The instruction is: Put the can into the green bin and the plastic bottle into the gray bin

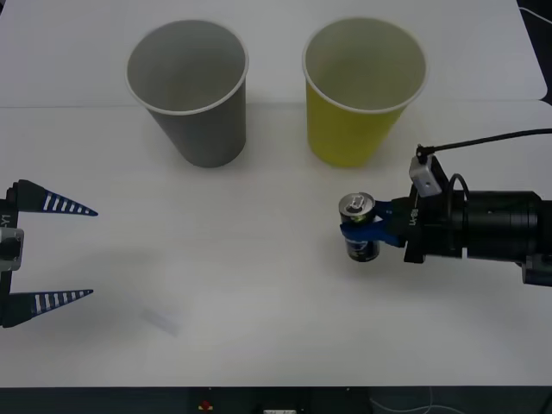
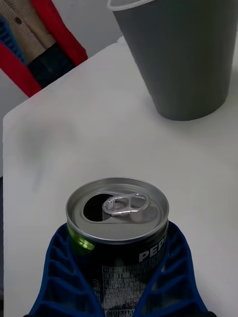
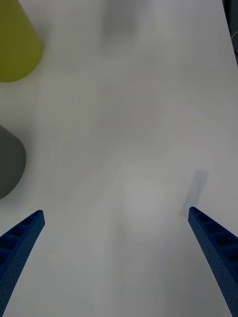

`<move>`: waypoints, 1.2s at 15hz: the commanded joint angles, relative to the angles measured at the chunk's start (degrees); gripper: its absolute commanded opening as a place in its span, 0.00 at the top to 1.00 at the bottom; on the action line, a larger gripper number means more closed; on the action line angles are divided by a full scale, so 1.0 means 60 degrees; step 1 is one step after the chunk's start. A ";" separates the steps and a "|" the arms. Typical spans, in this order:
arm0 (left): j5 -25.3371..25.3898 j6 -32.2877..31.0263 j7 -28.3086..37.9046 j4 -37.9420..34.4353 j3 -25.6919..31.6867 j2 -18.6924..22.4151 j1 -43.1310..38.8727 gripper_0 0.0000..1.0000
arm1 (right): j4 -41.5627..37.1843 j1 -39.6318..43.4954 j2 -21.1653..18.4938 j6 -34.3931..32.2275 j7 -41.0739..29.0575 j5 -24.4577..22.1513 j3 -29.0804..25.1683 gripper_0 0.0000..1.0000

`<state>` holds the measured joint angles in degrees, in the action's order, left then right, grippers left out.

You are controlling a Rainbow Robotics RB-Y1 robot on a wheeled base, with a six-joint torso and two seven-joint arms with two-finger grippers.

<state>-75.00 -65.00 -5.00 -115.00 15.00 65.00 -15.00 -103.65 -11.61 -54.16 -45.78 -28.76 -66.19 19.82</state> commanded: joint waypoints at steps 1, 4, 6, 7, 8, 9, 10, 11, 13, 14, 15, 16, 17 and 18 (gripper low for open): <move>0.0000 0.0000 0.0000 0.0000 0.0000 0.0000 0.0000 0.00 | -0.1021 0.0397 -0.0744 0.0585 -0.1637 -0.0013 -0.0549 1.00; 0.0000 0.0000 0.0000 0.0000 0.0000 0.0000 0.0000 0.00 | -0.1695 0.0588 -0.1330 0.0570 -0.3219 -0.0116 -0.1472 1.00; 0.0000 0.0000 0.0000 0.0000 0.0000 0.0000 0.0000 0.00 | -0.2208 0.0676 -0.1828 0.0570 -0.4552 -0.0248 -0.2146 1.00; 0.0000 0.0000 0.0000 0.0000 0.0000 0.0000 0.0000 0.00 | -0.2428 0.0749 -0.2004 0.0555 -0.5079 -0.0248 -0.2439 1.00; 0.0000 0.0000 0.0000 0.0000 0.0000 0.0000 0.0000 0.00 | -0.2677 0.0822 -0.2194 0.0555 -0.5768 -0.0248 -0.2776 1.00; 0.0000 0.0000 0.0000 0.0000 0.0000 0.0000 0.0000 0.00 | -0.2809 0.0837 -0.2311 0.0541 -0.6310 -0.0262 -0.3025 1.00; 0.0000 0.0000 0.0000 0.0000 0.0000 0.0000 0.0000 0.00 | -0.2911 0.0822 -0.2443 0.0482 -0.6896 -0.0306 -0.3274 1.00; 0.0000 0.0000 0.0000 0.0000 0.0000 0.0000 0.0000 0.00 | -0.3072 0.0807 -0.2546 0.0160 -0.7672 -0.0702 -0.3728 1.00; 0.0000 0.0000 0.0000 0.0000 0.0000 0.0000 0.0000 0.00 | -0.3145 0.0558 -0.2487 -0.1027 -0.8814 -0.1361 -0.4563 1.00; 0.0000 0.0000 0.0000 0.0000 0.0000 0.0000 0.0000 0.00 | -0.3058 0.0177 -0.2428 -0.1744 -0.8946 -0.1581 -0.4856 1.00; 0.0000 0.0000 0.0000 0.0000 0.0000 0.0000 0.0000 0.00 | -0.2779 -0.0218 -0.2443 -0.2301 -0.8932 -0.1581 -0.4900 1.00; 0.0000 0.0000 0.0000 0.0000 0.0000 0.0000 0.0000 0.00 | -0.2457 -0.0672 -0.2428 -0.2872 -0.8932 -0.1639 -0.4914 1.00; 0.0000 0.0000 0.0000 0.0000 0.0000 0.0000 0.0000 0.00 | -0.1988 -0.1375 -0.2414 -0.3561 -0.8946 -0.1801 -0.4885 1.00; 0.0000 0.0000 0.0000 0.0000 0.0000 0.0000 0.0000 0.00 | -0.1607 -0.1932 -0.2355 -0.4059 -0.8961 -0.1859 -0.4782 1.00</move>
<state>-75.00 -65.00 -5.00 -115.00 15.00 65.00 -15.00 -115.00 -20.77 -68.53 -67.90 -82.46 -77.01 -9.28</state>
